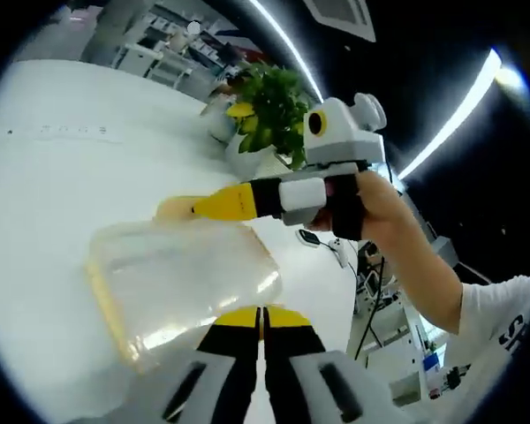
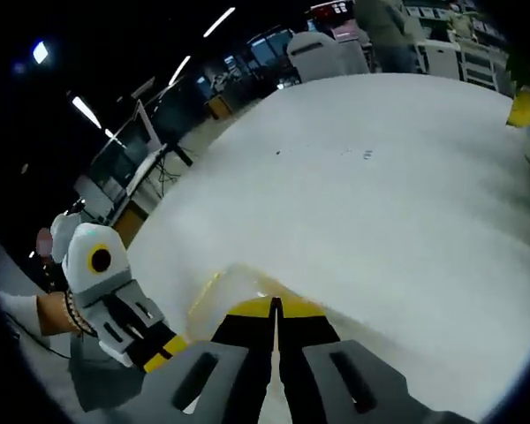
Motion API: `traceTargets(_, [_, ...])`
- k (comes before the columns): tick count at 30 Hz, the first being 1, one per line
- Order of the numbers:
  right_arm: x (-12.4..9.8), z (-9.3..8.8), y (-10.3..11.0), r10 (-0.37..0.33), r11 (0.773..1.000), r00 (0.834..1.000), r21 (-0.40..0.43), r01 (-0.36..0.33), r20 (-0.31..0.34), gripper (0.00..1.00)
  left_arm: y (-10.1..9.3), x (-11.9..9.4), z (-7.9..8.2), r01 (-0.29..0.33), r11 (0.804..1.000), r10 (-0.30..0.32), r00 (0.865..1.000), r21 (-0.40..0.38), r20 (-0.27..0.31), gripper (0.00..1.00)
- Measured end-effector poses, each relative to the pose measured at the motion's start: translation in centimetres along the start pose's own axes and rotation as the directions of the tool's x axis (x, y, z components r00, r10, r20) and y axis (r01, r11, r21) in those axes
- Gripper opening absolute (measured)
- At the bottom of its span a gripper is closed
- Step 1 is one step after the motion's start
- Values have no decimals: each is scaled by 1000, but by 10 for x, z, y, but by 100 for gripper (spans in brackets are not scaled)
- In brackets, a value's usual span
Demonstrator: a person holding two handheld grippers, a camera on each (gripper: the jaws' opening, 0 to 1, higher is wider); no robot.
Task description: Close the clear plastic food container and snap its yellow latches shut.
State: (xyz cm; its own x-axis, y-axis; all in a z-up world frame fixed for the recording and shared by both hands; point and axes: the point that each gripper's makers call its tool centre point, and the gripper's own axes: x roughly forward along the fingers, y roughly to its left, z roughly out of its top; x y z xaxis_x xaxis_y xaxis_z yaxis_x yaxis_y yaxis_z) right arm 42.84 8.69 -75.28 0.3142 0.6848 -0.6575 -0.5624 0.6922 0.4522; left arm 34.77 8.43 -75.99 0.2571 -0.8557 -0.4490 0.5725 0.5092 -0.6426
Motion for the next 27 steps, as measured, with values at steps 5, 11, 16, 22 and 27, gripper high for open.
traceTargets(5, [4,4,-16,-78,996,997,-46,77,0,0,-2,-1,-5,5,1000,-5,1000,23,-15,0])
traceTargets(11, [14,-2,-25,-94,995,995,-44,93,-25,0,4,0,-19,-16,998,19,998,64,-56,0])
traceTargets(16, [16,-1,-28,-89,995,996,-45,88,-26,0,3,-1,-22,-15,998,19,998,65,-56,0])
traceTargets(22, [7,8,-13,-9,994,999,-108,5,-39,0,-5,-4,-15,-13,985,21,999,175,-46,0])
traceTargets(27, [1,6,1,19,951,988,-302,-64,-151,3,-9,-8,0,-40,926,46,999,375,-6,0])
